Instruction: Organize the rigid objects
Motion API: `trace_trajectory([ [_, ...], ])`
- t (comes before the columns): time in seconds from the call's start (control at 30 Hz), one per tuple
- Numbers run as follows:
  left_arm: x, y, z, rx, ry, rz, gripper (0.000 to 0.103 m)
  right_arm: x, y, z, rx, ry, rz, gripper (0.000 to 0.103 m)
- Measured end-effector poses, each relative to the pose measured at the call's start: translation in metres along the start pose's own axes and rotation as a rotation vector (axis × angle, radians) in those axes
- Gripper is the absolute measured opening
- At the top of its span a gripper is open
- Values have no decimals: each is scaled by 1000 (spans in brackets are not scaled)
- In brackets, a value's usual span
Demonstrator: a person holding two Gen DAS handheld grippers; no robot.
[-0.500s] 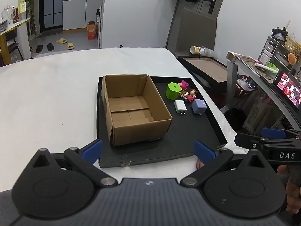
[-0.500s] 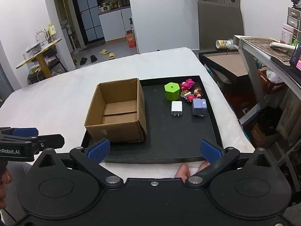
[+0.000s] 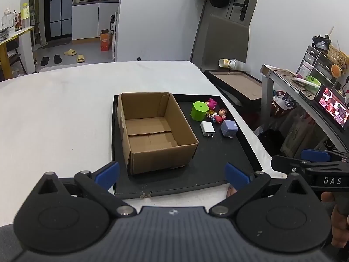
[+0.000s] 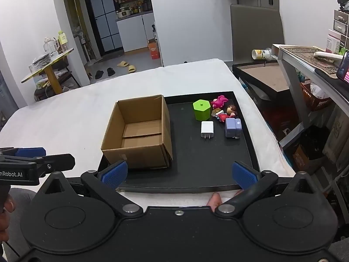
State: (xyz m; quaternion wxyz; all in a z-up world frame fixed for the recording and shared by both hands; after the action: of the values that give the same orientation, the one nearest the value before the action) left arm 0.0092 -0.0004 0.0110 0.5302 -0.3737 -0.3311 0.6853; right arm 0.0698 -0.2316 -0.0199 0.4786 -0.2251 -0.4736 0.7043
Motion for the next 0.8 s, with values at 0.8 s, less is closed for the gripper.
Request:
trace_trajectory([
  [0.8,-1,5,-3,-5,6,9,103,1,-4,0,-13,-12,4,103],
])
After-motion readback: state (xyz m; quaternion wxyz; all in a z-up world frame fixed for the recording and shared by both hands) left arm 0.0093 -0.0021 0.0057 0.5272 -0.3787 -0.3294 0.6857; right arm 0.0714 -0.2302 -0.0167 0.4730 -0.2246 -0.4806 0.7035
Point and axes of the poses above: each gripper's, at about its wrist camera, not at the fingertips, and z roughly against the way its jaws point, x to its left, y to its underside, the point moved 1 cm from there along -z, roughly the way its jaws point, and after that the axes turned 14 degrees about -x, right-handed, at the moved point
